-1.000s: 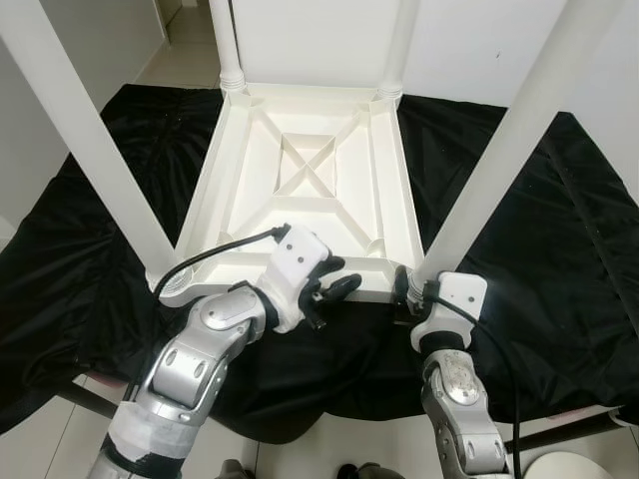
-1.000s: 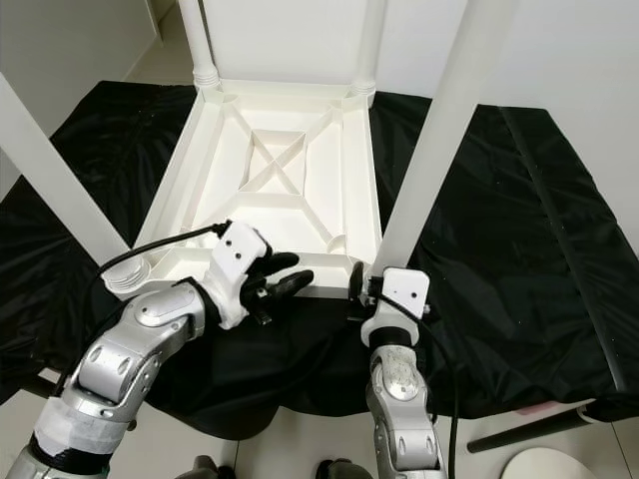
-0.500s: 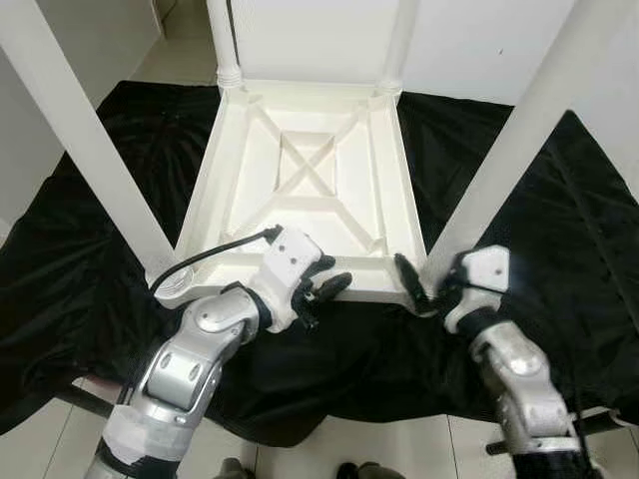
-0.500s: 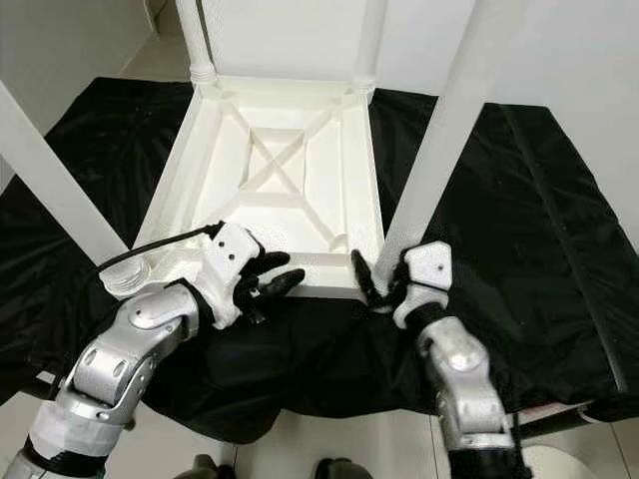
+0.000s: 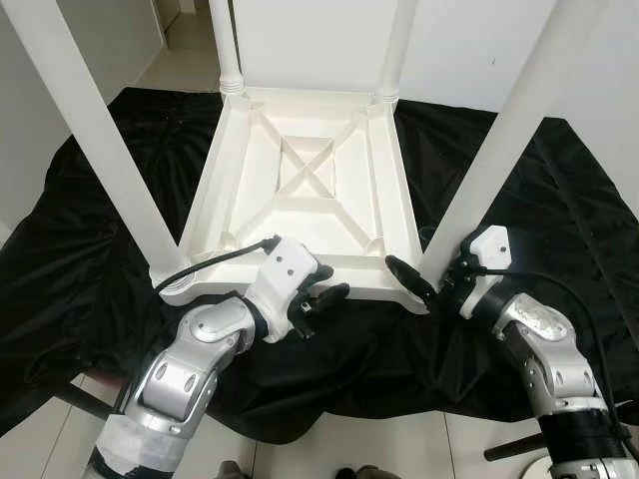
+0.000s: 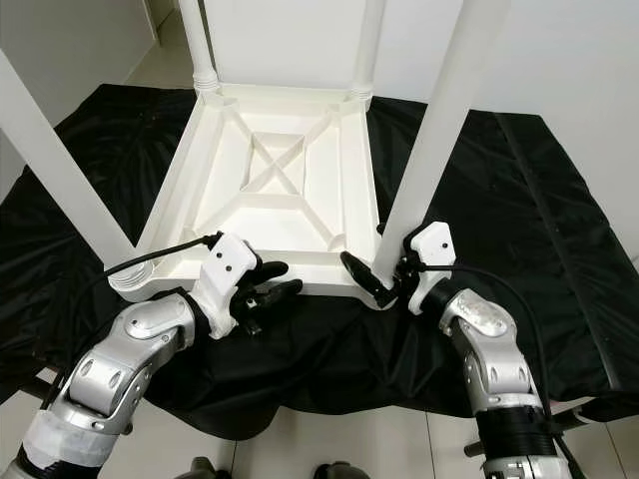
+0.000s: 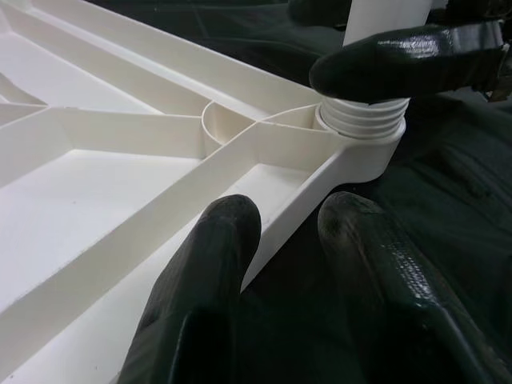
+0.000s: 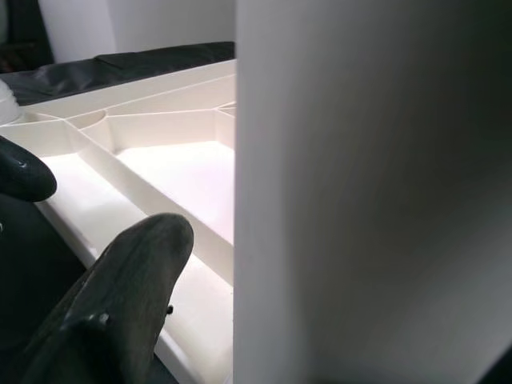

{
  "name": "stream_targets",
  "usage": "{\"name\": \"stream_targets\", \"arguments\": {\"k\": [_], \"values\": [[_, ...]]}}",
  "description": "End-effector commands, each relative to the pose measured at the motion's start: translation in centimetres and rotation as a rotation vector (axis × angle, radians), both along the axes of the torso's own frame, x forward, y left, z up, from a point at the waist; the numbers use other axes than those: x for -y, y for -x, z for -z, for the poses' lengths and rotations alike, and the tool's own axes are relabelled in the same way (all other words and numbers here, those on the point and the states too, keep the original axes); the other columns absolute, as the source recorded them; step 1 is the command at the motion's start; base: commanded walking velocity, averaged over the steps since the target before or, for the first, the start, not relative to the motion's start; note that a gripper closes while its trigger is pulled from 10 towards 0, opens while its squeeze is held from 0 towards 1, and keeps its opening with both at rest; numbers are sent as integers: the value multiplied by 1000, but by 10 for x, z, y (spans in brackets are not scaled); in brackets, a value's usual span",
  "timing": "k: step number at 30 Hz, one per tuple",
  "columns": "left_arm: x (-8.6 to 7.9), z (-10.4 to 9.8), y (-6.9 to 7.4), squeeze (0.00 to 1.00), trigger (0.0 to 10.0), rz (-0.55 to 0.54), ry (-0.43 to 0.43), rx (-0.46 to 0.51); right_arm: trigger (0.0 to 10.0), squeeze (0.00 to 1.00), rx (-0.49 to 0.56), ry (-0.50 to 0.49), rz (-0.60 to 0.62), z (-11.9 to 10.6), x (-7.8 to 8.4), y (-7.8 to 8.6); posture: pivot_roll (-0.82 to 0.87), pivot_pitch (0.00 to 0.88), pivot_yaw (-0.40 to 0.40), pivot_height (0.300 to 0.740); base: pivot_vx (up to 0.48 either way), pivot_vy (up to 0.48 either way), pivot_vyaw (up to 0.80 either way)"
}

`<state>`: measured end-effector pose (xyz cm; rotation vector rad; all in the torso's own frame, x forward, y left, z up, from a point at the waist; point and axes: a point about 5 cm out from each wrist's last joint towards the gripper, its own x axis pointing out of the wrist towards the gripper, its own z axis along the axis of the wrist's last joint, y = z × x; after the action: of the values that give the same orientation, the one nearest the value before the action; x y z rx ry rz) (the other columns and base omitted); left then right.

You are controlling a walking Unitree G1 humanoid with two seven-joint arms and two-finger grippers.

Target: Building children table

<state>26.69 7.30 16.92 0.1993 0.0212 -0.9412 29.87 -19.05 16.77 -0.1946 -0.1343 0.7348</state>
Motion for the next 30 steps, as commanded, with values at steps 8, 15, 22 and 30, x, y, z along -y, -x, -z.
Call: {"name": "stream_targets", "arguments": {"k": [8,15,22,30], "values": [[10,8,5,0,10000,29,7,-14,0,0,-56,-1,-61,11,1,-2,32,37,-46,740,0,0,0],[10,6,-2,0,10000,8,9,15,471,0,-83,-34,-53,15,3,1,32,2,-48,740,0,0,0],[5,6,-8,0,10000,-29,5,31,10000,0,-91,-110,92,19,-5,1,26,0,-56,740,0,0,0],[2,8,-8,0,10000,-50,1,29,10000,0,-85,-130,309,32,-14,6,36,0,-38,740,0,0,0]]}}
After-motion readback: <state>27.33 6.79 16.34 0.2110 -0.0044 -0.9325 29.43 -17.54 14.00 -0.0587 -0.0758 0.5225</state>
